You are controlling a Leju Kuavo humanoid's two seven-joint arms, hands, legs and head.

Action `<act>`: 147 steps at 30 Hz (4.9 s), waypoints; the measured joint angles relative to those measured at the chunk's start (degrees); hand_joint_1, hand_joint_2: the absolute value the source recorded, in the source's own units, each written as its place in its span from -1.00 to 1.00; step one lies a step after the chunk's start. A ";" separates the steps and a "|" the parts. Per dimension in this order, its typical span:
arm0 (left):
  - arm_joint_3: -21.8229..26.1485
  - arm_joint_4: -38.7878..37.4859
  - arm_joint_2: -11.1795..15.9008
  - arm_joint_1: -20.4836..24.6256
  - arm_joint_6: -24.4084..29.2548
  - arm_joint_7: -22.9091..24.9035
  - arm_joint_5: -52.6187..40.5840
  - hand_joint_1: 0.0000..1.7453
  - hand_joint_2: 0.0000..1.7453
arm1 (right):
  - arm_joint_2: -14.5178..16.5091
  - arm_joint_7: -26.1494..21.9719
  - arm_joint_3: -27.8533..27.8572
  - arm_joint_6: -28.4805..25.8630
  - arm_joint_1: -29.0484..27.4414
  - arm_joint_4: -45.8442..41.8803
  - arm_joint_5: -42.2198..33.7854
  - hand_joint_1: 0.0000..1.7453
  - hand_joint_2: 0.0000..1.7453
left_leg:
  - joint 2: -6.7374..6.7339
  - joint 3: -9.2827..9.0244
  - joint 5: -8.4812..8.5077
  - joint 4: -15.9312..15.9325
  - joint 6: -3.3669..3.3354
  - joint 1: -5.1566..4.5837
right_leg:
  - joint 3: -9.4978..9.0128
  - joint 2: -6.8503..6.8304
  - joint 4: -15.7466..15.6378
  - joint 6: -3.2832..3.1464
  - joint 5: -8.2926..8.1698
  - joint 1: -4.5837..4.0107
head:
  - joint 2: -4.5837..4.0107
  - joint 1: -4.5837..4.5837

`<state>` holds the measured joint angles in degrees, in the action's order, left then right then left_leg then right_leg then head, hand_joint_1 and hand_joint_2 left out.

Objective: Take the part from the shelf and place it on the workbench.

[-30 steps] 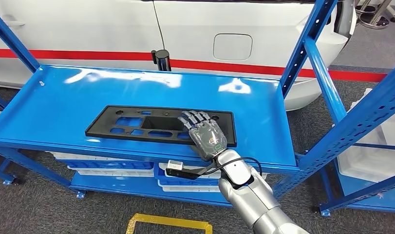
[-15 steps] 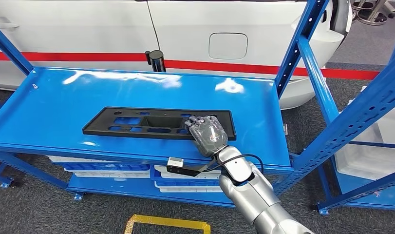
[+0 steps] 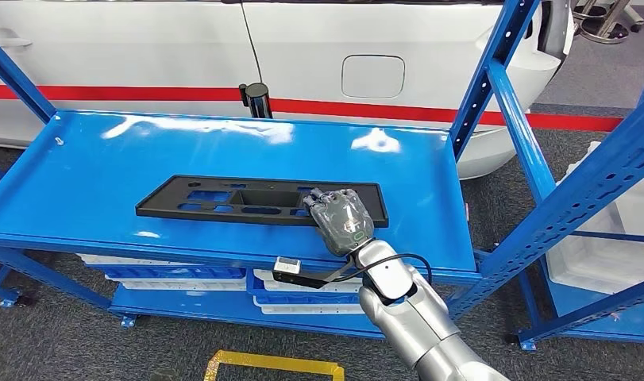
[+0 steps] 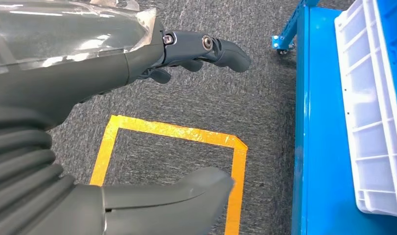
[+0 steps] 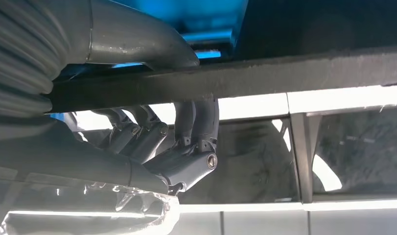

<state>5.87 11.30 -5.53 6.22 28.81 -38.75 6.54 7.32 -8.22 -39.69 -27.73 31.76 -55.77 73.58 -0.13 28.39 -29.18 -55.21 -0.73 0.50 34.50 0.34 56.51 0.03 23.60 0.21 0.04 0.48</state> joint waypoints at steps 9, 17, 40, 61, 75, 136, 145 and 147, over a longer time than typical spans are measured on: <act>0.45 0.00 -0.03 0.02 -1.93 2.42 0.14 -1.00 1.00 | -1.01 -0.52 -0.22 0.98 -0.52 -4.90 -0.96 1.00 1.00 | 0.00 0.07 0.00 0.01 0.00 0.05 | 0.02 0.01 0.00 0.00 0.00 -0.02 | 0.00 0.01; 0.93 -0.01 0.06 0.24 -2.38 8.06 -0.14 -1.00 1.00 | -1.31 -1.49 -0.35 0.63 -0.14 -5.05 -3.50 1.00 1.00 | -0.28 -1.33 1.64 2.26 -1.32 0.27 | -0.14 -0.06 -0.59 1.01 -0.26 0.21 | 0.00 -0.02; 1.47 -0.07 0.38 0.51 -2.57 10.92 -0.45 -1.00 1.00 | -1.10 0.13 -0.38 0.22 -0.44 -3.66 -2.51 1.00 1.00 | -0.25 4.18 -8.42 -13.86 -0.92 0.66 | 7.12 0.41 4.96 -0.26 -2.01 0.13 | 0.00 0.60; 1.47 0.17 -0.10 0.91 -2.57 10.75 -1.42 -1.00 1.00 | -1.66 1.99 0.30 1.91 -1.50 -5.56 0.04 1.00 1.00 | -0.86 8.71 6.51 -3.14 -0.70 -0.02 | -3.51 -0.33 2.33 2.95 5.65 1.51 | 0.00 -0.21; 1.45 0.27 -0.10 1.04 -2.65 10.77 -1.74 -1.00 1.00 | -1.54 2.41 0.65 2.02 -2.39 -6.03 0.79 1.00 1.00 | 0.19 0.93 -0.93 -2.56 0.41 0.70 | 2.12 -0.45 2.04 2.06 -0.35 1.85 | 0.00 0.28; 3.94 0.26 0.39 -0.94 -2.91 9.37 -0.84 -1.00 1.00 | -0.17 1.61 0.64 1.61 -3.12 -4.76 -0.06 1.00 1.00 | 0.30 11.58 -2.73 -14.74 1.37 0.64 | -2.40 -0.71 0.01 -1.03 2.32 0.98 | 0.00 0.16; 3.96 0.26 0.42 -0.91 -3.02 9.84 -1.33 -1.00 1.00 | -0.96 2.26 0.90 1.90 -5.07 -6.52 0.50 1.00 1.00 | 0.03 5.97 4.96 -1.39 -2.59 -0.10 | 6.24 -0.61 17.16 0.83 9.68 0.39 | 0.00 -0.36; 3.97 0.26 0.37 -0.92 -3.02 9.97 -1.33 -1.00 1.00 | -1.04 2.27 0.96 2.06 -5.21 -6.52 0.49 1.00 1.00 | 0.12 6.73 5.60 -1.44 -2.46 -0.28 | 3.08 -0.61 13.34 1.40 8.60 0.36 | 0.00 -0.46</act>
<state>9.84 11.56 -5.16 5.30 25.80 -28.77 5.20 6.28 -5.95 -38.74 -25.67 26.55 -62.29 74.07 -0.01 35.12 -23.59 -56.66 -3.18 0.23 37.58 -0.28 69.85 1.43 32.21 0.57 0.04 0.02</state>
